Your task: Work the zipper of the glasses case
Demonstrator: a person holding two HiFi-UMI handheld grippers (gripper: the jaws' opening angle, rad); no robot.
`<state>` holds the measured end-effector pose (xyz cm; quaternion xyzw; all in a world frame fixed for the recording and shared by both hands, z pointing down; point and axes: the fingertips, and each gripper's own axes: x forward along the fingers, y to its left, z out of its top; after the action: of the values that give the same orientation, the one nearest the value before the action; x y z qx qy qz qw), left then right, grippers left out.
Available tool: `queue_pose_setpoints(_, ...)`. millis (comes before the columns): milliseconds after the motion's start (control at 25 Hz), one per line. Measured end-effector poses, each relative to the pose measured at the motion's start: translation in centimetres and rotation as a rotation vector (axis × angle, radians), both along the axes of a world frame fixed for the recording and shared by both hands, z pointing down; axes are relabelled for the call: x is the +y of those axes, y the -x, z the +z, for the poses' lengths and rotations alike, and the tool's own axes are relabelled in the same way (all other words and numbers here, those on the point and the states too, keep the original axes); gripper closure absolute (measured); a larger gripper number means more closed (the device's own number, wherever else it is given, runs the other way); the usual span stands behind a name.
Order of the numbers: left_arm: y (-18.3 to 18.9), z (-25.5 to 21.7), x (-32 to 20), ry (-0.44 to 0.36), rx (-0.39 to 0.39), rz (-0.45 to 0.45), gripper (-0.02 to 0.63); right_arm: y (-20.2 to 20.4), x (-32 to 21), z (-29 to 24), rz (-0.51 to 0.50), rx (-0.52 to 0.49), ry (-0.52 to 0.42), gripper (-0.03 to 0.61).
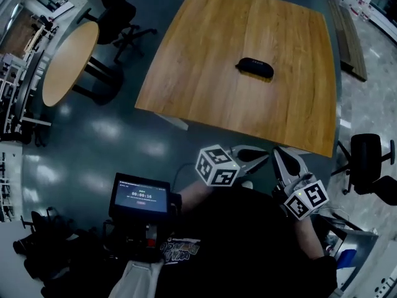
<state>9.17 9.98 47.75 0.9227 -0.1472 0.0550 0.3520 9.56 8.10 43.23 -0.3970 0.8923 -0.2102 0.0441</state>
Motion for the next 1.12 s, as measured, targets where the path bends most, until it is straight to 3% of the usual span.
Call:
queue_pose_setpoints(240, -0.1, 0.5, 2.8, -0.045, -0.050, 0.029, 0.614, 1.2, 1.7, 0.8, -0.047, 0.026, -0.008, 0.574)
queue_pose_setpoints(520, 2.1, 1.4, 3.0, -0.057, -0.051, -0.065, 0.614, 2.4, 2.3, 2.2, -0.078, 0.003, 0.004, 0.574)
queue_pose_setpoints(840, 4.5, 0.6, 2.7, -0.069, -0.036, -0.230, 0.614, -0.4, 3.8, 2.2, 0.038, -0.056, 0.051, 0.574)
queue_pose_setpoints(1120, 3.3, 1.1, 3.1, -0.049, -0.032, -0.221, 0.614, -1.5, 4.6, 2.4, 0.046, -0.079, 0.055, 0.574)
